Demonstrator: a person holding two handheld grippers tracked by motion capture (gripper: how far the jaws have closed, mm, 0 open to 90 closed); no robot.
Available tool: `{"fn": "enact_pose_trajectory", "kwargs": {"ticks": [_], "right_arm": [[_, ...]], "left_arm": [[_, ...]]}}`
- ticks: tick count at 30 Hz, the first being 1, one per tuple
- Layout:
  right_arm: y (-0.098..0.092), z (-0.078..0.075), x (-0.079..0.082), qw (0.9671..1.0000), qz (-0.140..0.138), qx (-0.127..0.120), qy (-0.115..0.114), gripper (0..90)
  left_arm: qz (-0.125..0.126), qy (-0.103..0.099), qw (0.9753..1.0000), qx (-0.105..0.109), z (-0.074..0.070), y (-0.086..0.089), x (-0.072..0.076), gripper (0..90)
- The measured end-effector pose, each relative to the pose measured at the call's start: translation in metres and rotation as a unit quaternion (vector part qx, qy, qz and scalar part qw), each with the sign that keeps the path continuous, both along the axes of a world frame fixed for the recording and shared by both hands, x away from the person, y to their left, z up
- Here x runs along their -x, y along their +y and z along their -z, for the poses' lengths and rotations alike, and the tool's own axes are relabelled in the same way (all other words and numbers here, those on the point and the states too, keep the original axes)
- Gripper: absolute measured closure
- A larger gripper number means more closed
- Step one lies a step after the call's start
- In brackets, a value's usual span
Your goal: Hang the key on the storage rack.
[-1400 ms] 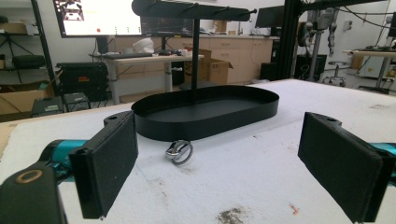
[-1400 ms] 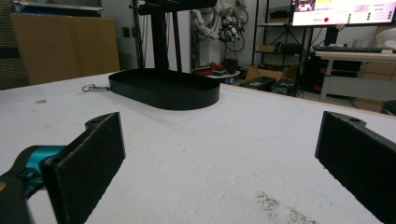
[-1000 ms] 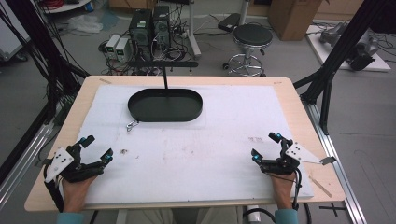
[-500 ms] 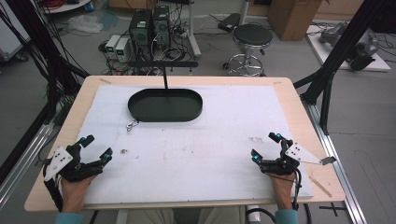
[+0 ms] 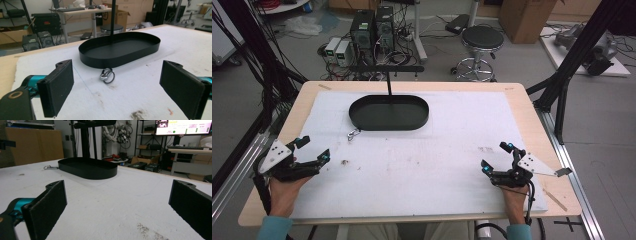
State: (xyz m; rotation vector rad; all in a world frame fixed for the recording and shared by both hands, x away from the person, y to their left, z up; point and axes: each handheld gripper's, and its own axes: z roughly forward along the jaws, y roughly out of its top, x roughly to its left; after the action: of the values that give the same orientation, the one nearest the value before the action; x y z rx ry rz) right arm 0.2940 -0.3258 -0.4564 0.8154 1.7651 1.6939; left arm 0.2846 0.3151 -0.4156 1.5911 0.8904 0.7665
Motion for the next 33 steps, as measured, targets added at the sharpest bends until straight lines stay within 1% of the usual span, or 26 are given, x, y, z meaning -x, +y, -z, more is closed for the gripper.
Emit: {"fn": "enact_pose_trajectory", "kwargs": {"ticks": [1, 4, 5, 7, 8, 10, 12, 13, 15, 18, 20, 22, 23, 25, 28, 30, 32, 33], "right_arm": [[0.0, 0.0, 0.0, 1.0, 0.0, 0.0, 0.0, 0.9], [0.0, 0.0, 0.0, 1.0, 0.0, 0.0, 0.0, 0.9], [0.0, 0.0, 0.0, 1.0, 0.0, 0.0, 0.0, 0.9], [0.0, 0.0, 0.0, 1.0, 0.0, 0.0, 0.0, 0.9], [0.0, 0.0, 0.0, 1.0, 0.0, -0.001, -0.001, 0.9], [0.0, 0.0, 0.0, 1.0, 0.0, -0.003, -0.001, 0.9], [0.0, 0.0, 0.0, 1.0, 0.0, -0.001, -0.001, 0.9], [0.0, 0.0, 0.0, 1.0, 0.0, -0.001, -0.001, 0.9], [0.0, 0.0, 0.0, 1.0, 0.0, -0.002, -0.001, 0.9], [0.0, 0.0, 0.0, 1.0, 0.001, -0.003, -0.001, 0.9], [0.0, 0.0, 0.0, 1.0, 0.001, -0.002, -0.001, 0.9], [0.0, 0.0, 0.0, 1.0, 0.002, -0.001, -0.001, 0.9], [0.0, 0.0, 0.0, 1.0, 0.001, -0.001, -0.001, 0.9], [0.0, 0.0, 0.0, 1.0, 0.001, -0.001, -0.002, 0.9], [0.0, 0.0, 0.0, 1.0, 0.001, -0.004, -0.001, 0.9], [0.0, 0.0, 0.0, 1.0, 0.002, -0.002, -0.002, 0.9], [0.0, 0.0, 0.0, 1.0, 0.001, -0.003, -0.001, 0.9], [0.0, 0.0, 0.0, 1.0, 0.0, -0.002, -0.002, 0.9]], "left_arm": [[0.005, 0.003, 1.0, -0.003, -0.002, -0.001, -0.002, 12.5], [0.023, 0.016, 0.9994, -0.02, -0.012, -0.006, -0.011, 12.5], [0.03, 0.02, 0.9989, -0.031, -0.016, -0.008, -0.016, 12.5], [0.033, 0.026, 0.9981, -0.045, -0.02, -0.011, -0.021, 12.5], [0.035, 0.03, 0.9978, -0.047, -0.021, -0.012, -0.024, 12.5], [0.036, 0.045, 0.9969, -0.055, -0.026, -0.015, -0.032, 12.5], [0.032, 0.058, 0.9955, -0.067, -0.031, -0.016, -0.039, 12.5], [0.033, 0.06, 0.9951, -0.071, -0.032, -0.017, -0.041, 12.5], [0.033, 0.071, 0.9937, -0.08, -0.036, -0.019, -0.048, 12.5], [0.035, 0.086, 0.9921, -0.084, -0.04, -0.021, -0.056, 12.5], [0.036, 0.101, 0.9902, -0.09, -0.042, -0.023, -0.062, 12.5], [0.034, 0.11, 0.9891, -0.092, -0.044, -0.024, -0.068, 12.5], [0.035, 0.118, 0.9876, -0.097, -0.045, -0.026, -0.072, 12.5], [0.035, 0.128, 0.986, -0.102, -0.046, -0.027, -0.077, 12.5], [0.033, 0.151, 0.9816, -0.113, -0.045, -0.03, -0.087, 11.4], [0.032, 0.159, 0.9797, -0.117, -0.045, -0.033, -0.092, 11.3], [0.033, 0.165, 0.9785, -0.119, -0.043, -0.035, -0.096, 11.4], [0.033, 0.171, 0.9771, -0.123, -0.042, -0.036, -0.097, 11.4]]}}
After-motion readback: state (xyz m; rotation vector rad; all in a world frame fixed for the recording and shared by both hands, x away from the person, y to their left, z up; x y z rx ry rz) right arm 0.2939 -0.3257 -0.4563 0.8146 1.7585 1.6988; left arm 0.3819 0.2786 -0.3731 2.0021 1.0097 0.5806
